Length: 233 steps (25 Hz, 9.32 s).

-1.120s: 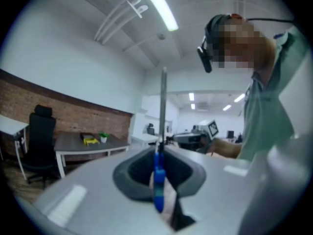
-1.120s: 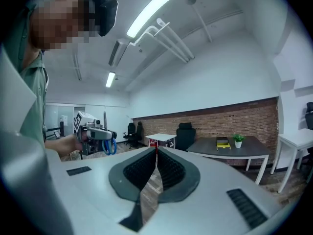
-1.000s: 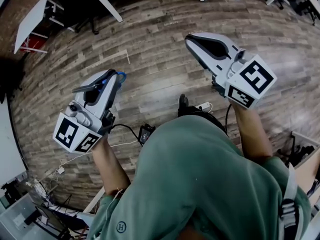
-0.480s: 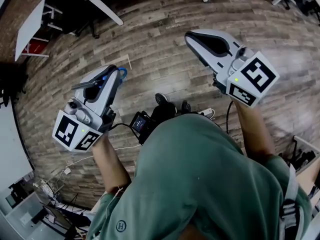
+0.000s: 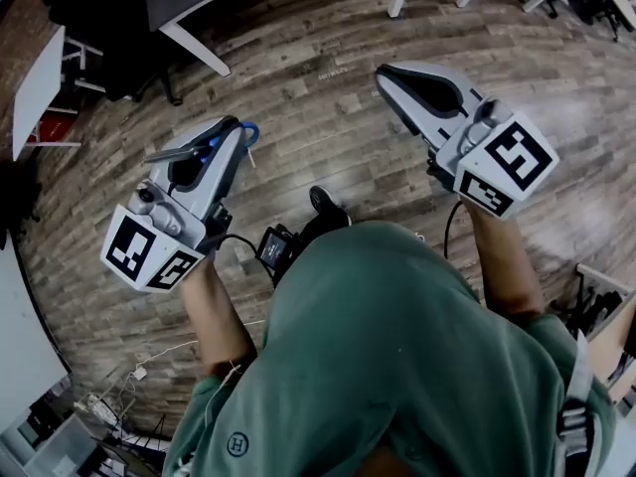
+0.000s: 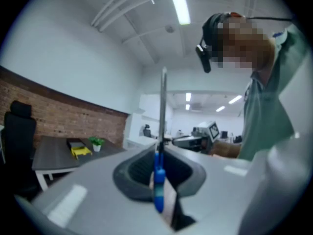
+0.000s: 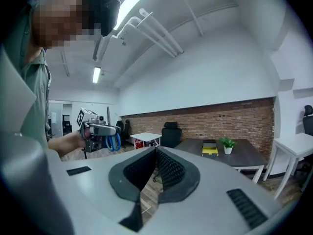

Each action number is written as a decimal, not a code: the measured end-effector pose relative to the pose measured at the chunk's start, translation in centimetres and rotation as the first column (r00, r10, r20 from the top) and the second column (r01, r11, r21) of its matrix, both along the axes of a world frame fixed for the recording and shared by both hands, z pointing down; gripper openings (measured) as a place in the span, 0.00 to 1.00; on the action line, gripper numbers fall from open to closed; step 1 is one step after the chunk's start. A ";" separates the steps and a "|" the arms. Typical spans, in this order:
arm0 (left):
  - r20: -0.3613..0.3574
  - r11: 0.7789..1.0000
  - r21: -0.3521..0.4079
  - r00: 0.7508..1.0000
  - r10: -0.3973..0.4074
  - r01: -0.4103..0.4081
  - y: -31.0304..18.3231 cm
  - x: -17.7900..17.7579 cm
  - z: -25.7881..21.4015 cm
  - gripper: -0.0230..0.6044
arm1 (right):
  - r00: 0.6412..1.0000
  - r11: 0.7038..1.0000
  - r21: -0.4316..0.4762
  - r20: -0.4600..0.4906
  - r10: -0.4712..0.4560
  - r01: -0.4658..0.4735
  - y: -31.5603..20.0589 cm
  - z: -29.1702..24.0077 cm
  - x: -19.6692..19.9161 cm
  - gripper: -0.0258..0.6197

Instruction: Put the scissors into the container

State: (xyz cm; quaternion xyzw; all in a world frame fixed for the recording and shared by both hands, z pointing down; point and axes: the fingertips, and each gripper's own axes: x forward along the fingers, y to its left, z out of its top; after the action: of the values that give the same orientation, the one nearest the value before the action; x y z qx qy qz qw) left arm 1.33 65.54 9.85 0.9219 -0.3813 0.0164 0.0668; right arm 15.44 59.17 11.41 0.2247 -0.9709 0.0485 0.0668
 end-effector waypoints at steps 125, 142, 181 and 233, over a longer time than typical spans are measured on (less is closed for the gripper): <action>-0.029 0.942 -0.334 0.999 -0.031 0.019 -80.0 -15.9 17.9 0.08 | 0.981 0.977 -0.177 -0.128 -0.144 0.120 -74.3 12.5 -22.3 0.05; -0.017 0.868 -0.496 1.000 0.001 -0.010 -83.1 -15.5 26.9 0.08 | 0.976 0.960 -0.264 -0.163 -0.146 0.099 -76.2 16.6 -23.7 0.05; 0.118 0.712 -0.700 0.974 0.194 -0.057 -85.3 -11.3 39.5 0.08 | 0.969 0.929 -0.368 -0.211 -0.131 0.045 -77.1 21.2 -23.2 0.05; 0.529 0.878 -0.431 0.846 0.060 0.207 -87.2 -17.4 33.2 0.28 | 0.974 0.951 -0.299 -0.183 -0.136 0.077 -76.5 17.5 -22.8 0.05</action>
State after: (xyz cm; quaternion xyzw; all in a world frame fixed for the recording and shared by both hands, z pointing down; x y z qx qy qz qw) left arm -16.02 -21.63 43.08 0.8210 -0.4054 0.3583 0.1826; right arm -7.32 -17.32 28.89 0.1634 -0.9523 0.1634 0.1992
